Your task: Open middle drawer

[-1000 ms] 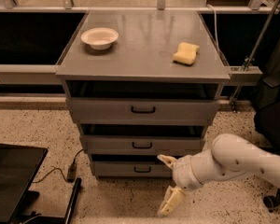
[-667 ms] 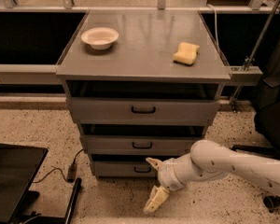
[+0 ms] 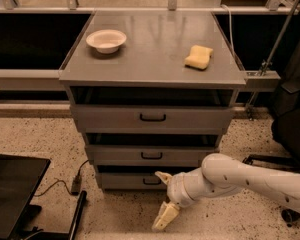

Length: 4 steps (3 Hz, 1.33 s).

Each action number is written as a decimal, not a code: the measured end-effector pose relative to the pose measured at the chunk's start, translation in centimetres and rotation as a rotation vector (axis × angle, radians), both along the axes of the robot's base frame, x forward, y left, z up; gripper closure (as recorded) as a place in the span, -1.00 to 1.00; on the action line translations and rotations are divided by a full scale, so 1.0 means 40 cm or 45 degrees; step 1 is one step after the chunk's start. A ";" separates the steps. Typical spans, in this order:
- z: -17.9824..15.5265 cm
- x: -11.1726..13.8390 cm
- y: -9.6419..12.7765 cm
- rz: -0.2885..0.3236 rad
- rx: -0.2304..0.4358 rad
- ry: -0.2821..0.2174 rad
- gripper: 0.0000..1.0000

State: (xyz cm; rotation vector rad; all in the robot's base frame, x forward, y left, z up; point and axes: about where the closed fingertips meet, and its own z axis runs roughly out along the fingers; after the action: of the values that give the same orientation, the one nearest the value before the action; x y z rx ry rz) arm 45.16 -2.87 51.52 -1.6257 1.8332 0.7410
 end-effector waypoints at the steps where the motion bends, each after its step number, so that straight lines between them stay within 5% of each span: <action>1: -0.068 0.060 -0.069 -0.144 -0.036 0.001 -1.00; 3: -0.140 0.238 -0.265 -0.422 -0.178 -0.101 -1.00; 4: -0.124 0.307 -0.309 -0.497 -0.182 -0.174 -1.00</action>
Offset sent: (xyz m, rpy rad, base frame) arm 0.1160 -0.1355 -0.0822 -0.1676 -0.0453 -0.3960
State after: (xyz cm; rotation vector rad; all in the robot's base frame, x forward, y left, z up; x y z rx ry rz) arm 57.44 -15.21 46.57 -1.3043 2.0533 0.3267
